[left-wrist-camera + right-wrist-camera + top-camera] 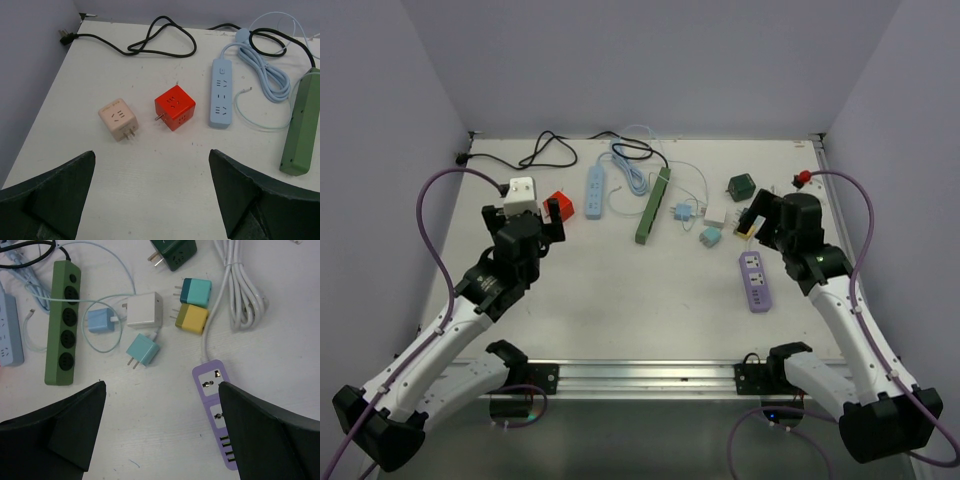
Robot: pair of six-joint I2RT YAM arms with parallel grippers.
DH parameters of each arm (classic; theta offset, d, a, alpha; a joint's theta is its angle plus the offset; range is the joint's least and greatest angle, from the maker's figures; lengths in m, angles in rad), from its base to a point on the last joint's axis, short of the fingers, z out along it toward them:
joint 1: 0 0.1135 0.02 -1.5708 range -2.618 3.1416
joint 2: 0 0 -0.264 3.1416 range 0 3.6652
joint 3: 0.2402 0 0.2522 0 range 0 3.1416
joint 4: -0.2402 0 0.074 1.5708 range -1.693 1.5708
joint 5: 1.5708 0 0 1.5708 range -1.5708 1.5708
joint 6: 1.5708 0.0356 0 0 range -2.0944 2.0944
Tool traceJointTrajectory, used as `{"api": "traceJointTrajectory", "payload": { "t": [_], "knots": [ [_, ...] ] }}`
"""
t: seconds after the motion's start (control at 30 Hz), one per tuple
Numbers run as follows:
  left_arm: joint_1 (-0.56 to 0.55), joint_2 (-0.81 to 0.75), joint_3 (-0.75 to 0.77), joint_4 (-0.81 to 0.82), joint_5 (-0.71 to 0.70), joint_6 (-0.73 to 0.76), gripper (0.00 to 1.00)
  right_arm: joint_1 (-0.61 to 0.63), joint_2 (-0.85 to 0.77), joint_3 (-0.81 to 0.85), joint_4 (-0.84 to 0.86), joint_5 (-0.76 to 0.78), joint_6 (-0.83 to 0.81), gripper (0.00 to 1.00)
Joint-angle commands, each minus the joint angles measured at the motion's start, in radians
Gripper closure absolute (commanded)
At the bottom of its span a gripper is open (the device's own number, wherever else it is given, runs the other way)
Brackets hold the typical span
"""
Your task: Pull the plug off the socket
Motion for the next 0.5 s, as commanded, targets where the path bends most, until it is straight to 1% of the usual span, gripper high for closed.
{"api": "traceJointTrajectory", "payload": {
  "t": [0.0,0.07,0.17,0.23,0.3,0.4,0.47],
  "knots": [
    [0.006,-0.007,0.008,0.033,0.002,0.021,0.00,0.001,0.012,0.011,-0.005,0.069,0.043,0.01],
    [0.006,-0.010,0.007,0.035,0.003,0.024,0.00,-0.001,0.054,0.014,-0.004,0.061,0.042,0.01],
    [0.006,-0.013,0.006,0.035,0.005,0.024,0.00,-0.001,0.105,0.058,-0.063,0.073,0.052,0.01],
    [0.006,-0.011,0.007,0.035,0.006,0.028,0.00,0.001,0.134,0.095,-0.096,0.047,-0.003,0.01],
    [0.006,-0.013,0.007,0.033,0.008,0.026,0.00,-0.001,0.125,0.098,-0.096,0.040,-0.012,0.01],
    [0.006,-0.014,0.007,0.033,0.009,0.028,0.00,-0.001,0.086,0.057,-0.041,-0.002,-0.040,0.01],
    [0.006,-0.017,0.006,0.033,0.008,0.029,0.00,-0.001,0.049,0.051,-0.033,0.020,-0.037,0.01]
  ]
}}
